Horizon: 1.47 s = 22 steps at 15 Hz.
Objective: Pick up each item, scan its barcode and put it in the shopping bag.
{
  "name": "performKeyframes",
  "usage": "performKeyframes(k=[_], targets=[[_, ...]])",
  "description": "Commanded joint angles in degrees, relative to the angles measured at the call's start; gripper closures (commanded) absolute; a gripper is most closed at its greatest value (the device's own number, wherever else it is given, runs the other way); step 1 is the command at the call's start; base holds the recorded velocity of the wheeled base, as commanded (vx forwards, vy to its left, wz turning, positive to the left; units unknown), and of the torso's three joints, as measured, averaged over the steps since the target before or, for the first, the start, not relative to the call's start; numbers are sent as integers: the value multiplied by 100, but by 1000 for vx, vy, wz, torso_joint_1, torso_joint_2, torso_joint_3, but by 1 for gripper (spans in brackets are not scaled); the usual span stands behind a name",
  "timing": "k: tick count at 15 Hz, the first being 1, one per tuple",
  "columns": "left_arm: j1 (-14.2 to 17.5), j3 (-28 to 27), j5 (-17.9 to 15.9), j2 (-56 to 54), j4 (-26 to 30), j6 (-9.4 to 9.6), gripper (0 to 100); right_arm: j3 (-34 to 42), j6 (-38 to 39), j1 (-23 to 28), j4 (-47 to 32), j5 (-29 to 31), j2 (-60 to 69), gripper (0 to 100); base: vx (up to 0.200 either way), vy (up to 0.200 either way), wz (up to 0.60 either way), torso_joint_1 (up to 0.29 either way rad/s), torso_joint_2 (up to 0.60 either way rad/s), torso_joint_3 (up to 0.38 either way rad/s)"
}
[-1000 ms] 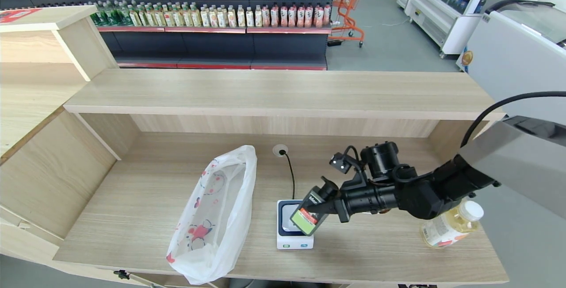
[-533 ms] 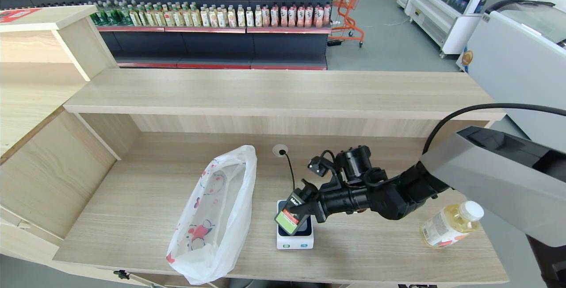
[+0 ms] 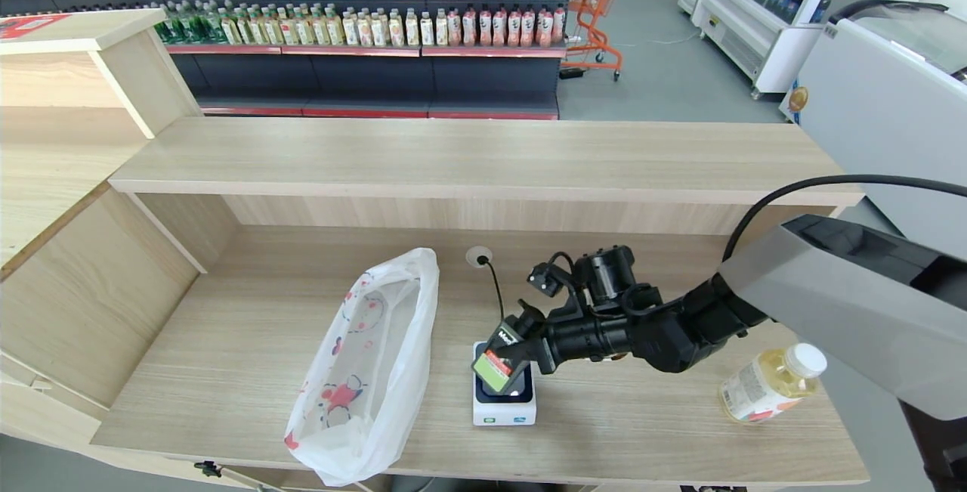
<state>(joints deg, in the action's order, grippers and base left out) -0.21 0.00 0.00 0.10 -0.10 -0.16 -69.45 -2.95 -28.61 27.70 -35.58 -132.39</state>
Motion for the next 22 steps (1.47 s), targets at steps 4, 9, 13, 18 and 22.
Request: performKeyframes(k=[4,9,13,18,22], targets=[[3,0,0,-1,1,-2,0,1012,664,1130,-54,2003,2314,100,0,0,0,0,0,0],[3,0,0,-1,-8,-2,0,2647,-1111,2290,-344,2495,3808,100,0,0,0,0,0,0],[12,0,0,-1,-8,-2,0,3324,-1349,2105,667,1177,4063,100,0,0,0,0,0,0],[3,0,0,-1,1,-2,0,3385,-1375,1666,711,807,3958,100,0,0,0,0,0,0],[3,0,0,-1,1,16,0,3359,-1375,1420,720,799,3958,100,0,0,0,0,0,0]])
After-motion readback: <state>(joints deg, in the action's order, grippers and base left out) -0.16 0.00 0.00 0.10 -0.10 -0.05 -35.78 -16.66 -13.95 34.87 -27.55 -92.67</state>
